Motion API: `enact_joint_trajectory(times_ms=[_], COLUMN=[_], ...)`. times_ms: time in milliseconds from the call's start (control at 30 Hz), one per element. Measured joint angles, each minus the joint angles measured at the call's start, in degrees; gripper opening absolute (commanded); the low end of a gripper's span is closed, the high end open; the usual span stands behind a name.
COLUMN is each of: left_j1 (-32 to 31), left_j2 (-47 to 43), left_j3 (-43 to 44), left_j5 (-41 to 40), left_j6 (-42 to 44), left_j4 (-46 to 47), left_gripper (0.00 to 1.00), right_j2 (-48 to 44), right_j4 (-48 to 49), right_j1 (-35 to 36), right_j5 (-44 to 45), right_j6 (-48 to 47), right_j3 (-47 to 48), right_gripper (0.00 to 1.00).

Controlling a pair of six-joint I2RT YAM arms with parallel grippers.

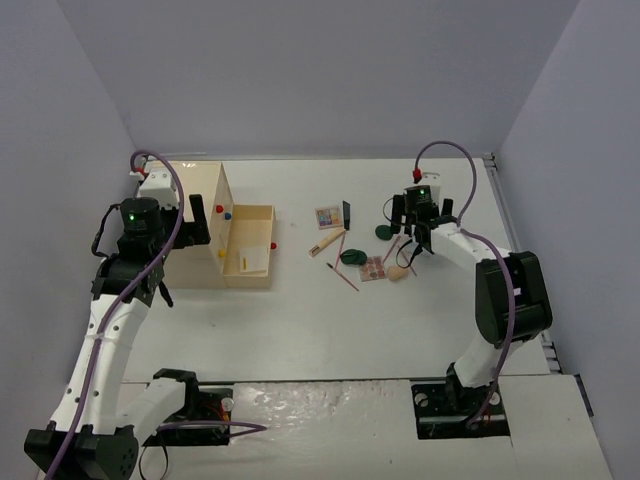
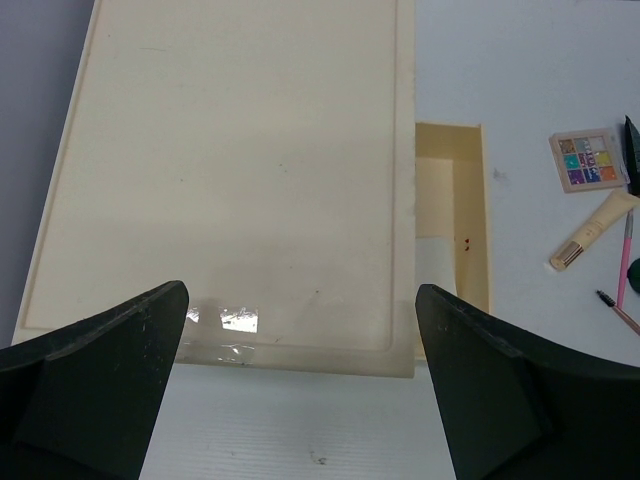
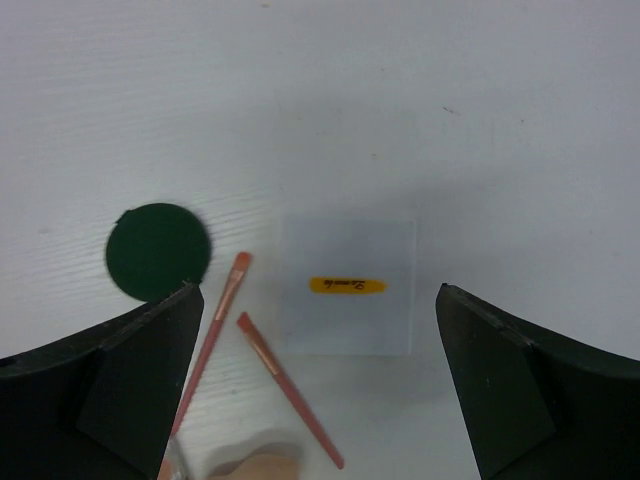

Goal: Organize the makeup

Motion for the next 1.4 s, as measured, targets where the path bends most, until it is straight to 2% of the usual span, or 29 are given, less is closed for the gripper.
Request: enact_joint_trajectory(times_ms=[400, 533, 767, 933, 1000, 1233, 1400], left_j1=[0.0, 0.0, 0.0, 0.0, 0.0, 0.0, 0.0], left_j2=[1.0, 1.2, 1.5, 1.5, 1.5, 1.5, 1.5], left_j3=[0.0, 0.0, 0.0, 0.0, 0.0, 0.0, 0.0], left_j5=[0.4, 0.4, 1.2, 1.8, 1.9, 1.8, 1.8], left_j6=[0.0, 0.0, -0.1, -0.2, -0.2, -0.2, -0.2], left_j4=[-0.4, -0.6, -0.7, -0.7, -0.7, -0.7, -0.7], left_gripper=[0.97, 0.97, 0.97, 0.97, 0.97, 0.97, 0.97], right_j2=[6.3, 7.0, 7.4, 7.5, 7.5, 4.1, 0.5], right_j4=[2.1, 2.7, 3.0, 3.0, 3.1, 1.3, 0.7], right_j1=[-4.6, -5.9, -8.0, -8.3, -8.3, -5.9, 6.8], right_j5=[-5.3, -7.6, -9.5, -9.8, -9.8, -10.4, -13.2], right_j6=[4.1, 4.6, 5.6, 5.5, 5.4, -0.9, -10.2], right_j3=[-1.7, -1.8, -2.2, -2.2, -2.2, -1.5, 6.4], right_gripper=[0.99, 0.94, 0.73, 0.47, 0.29, 0.19, 0.20])
